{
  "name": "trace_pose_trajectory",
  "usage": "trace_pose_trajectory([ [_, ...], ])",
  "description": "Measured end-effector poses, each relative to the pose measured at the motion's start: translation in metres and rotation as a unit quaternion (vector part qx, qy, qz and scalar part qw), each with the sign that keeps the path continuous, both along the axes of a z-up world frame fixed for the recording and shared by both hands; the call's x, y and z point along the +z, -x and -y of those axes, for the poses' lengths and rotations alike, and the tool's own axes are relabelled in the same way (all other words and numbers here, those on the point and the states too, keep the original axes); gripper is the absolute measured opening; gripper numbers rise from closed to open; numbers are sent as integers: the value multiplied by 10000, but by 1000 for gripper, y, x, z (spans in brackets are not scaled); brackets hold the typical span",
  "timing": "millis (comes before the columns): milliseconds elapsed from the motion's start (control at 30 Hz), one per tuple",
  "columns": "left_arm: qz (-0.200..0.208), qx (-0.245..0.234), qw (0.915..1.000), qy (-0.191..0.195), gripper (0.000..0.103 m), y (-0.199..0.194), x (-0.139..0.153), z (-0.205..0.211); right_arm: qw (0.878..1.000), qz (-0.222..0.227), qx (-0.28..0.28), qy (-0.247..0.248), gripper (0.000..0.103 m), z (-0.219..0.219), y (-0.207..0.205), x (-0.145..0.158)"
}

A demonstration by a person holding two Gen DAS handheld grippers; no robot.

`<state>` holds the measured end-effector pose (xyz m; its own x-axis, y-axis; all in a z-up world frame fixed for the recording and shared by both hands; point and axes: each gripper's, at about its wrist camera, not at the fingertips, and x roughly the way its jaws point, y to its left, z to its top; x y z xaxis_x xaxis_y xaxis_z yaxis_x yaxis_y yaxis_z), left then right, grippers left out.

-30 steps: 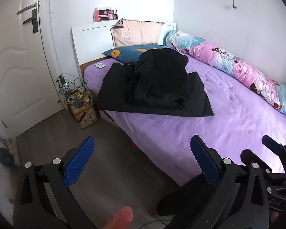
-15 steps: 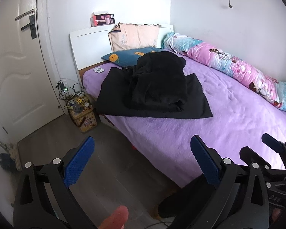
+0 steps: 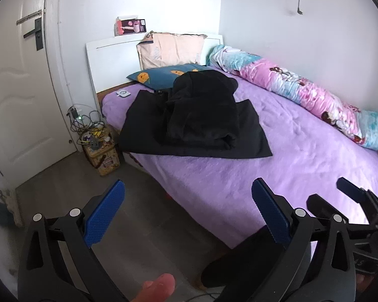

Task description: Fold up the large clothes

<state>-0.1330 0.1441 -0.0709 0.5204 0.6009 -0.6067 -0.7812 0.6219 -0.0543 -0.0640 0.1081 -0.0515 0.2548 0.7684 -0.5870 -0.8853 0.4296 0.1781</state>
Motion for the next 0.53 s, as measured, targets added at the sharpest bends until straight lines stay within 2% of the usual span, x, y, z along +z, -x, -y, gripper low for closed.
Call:
trace_pose_trajectory([
  [167,-108,67,9999,-10,97,-2,-3,-1,10000,-6,-44,-11,97,-1,-2,0],
  [533,-81,142,9999,10,97,2,-4,-4,10000,42,-1,-25,97,-4,5,-2],
])
